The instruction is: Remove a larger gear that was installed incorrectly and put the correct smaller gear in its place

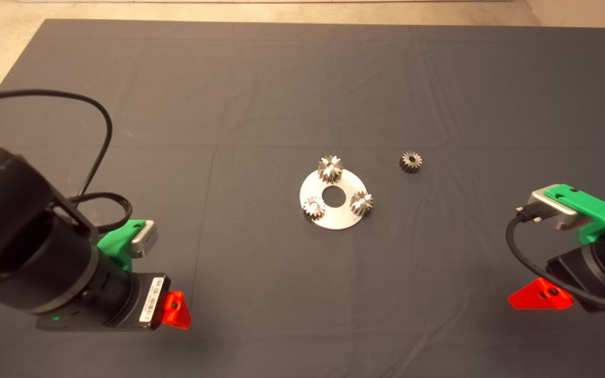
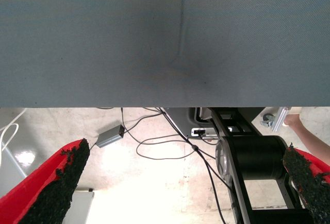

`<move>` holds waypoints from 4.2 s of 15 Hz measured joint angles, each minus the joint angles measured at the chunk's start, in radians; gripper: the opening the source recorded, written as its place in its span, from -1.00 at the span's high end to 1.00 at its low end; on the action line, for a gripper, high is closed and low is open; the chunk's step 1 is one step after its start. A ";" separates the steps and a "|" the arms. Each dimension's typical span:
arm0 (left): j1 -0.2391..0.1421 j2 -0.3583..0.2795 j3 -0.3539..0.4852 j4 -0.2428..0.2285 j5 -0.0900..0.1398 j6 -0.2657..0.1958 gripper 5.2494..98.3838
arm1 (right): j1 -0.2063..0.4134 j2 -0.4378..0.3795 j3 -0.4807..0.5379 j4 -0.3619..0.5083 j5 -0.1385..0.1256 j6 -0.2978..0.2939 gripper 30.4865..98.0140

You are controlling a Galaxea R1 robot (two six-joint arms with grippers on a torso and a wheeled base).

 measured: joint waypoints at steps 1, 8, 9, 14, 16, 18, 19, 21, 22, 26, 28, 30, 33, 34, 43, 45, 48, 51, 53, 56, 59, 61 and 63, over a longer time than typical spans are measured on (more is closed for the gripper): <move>0.000 0.000 0.000 0.000 0.000 0.000 -0.98 | 0.000 0.000 0.000 0.000 0.000 0.000 -0.99; 0.000 0.000 0.000 0.000 0.000 0.000 -0.98 | 0.000 0.000 0.000 0.000 0.000 0.000 -0.99; 0.000 0.000 0.000 0.000 0.000 0.000 -0.98 | 0.000 0.000 0.000 0.000 0.000 0.000 -0.99; 0.000 0.000 0.000 0.000 0.000 0.000 -0.98 | 0.000 0.006 -0.018 -0.002 0.000 -0.017 -0.99; 0.000 0.000 0.000 0.000 0.000 0.000 -0.98 | 0.000 0.013 -0.061 -0.004 0.000 -0.064 -0.99; 0.000 0.000 0.000 0.000 0.000 0.000 -0.98 | 0.001 0.047 -0.149 -0.007 -0.001 -0.125 -0.99; 0.000 0.000 0.000 0.000 0.000 0.000 -0.98 | 0.003 0.079 -0.204 -0.008 -0.004 -0.154 -0.99; 0.000 0.000 0.001 0.000 0.000 0.000 -0.98 | 0.005 0.174 -0.294 -0.011 -0.006 -0.194 -0.99; 0.000 0.000 0.005 0.000 0.000 0.000 -0.98 | 0.005 0.224 -0.334 -0.011 -0.005 -0.209 -0.99; 0.000 0.001 0.013 0.000 0.000 0.000 -0.98 | 0.005 0.374 -0.554 -0.011 0.004 -0.300 -0.99; 0.000 0.001 0.013 0.000 0.000 0.000 -0.98 | 0.002 0.429 -0.686 -0.014 0.003 -0.353 -0.99; 0.000 0.001 0.013 0.000 0.000 0.000 -0.98 | 0.001 0.489 -0.790 -0.015 0.002 -0.410 -0.99; 0.000 0.001 0.013 0.000 0.000 0.000 -0.98 | -0.007 0.581 -0.897 -0.015 0.000 -0.479 -0.99; 0.000 0.001 0.013 0.000 0.000 0.000 -0.98 | -0.010 0.616 -0.939 -0.015 0.000 -0.502 -0.99; 0.000 0.001 0.013 0.000 0.000 0.001 -0.98 | -0.062 0.818 -1.239 -0.016 0.004 -0.670 -0.99; 0.000 0.001 0.013 0.000 0.000 0.001 -0.98 | -0.084 0.828 -1.256 -0.022 0.004 -0.684 -0.99; 0.000 0.001 0.013 0.000 0.000 0.001 -0.98 | -0.121 0.831 -1.267 -0.048 0.003 -0.690 -0.99; 0.000 0.001 0.013 0.000 0.000 0.001 -0.98 | -0.135 0.837 -1.270 -0.072 0.003 -0.693 -0.99; 0.000 0.001 0.013 0.000 0.000 0.001 -0.98 | -0.142 0.840 -1.270 -0.087 0.003 -0.694 -0.99; 0.000 0.001 0.013 0.000 0.000 0.001 -0.98 | -0.153 0.840 -1.269 -0.116 0.003 -0.697 -0.99; 0.000 0.001 0.013 0.000 0.000 0.001 -0.98 | -0.173 0.840 -1.269 -0.152 0.003 -0.697 -0.99; 0.000 0.001 0.013 0.000 0.000 0.001 -0.98 | -0.189 0.840 -1.264 -0.181 0.003 -0.697 -0.99; 0.000 0.001 0.013 0.000 0.000 0.001 -0.98 | -0.194 0.840 -1.249 -0.202 0.003 -0.697 -0.99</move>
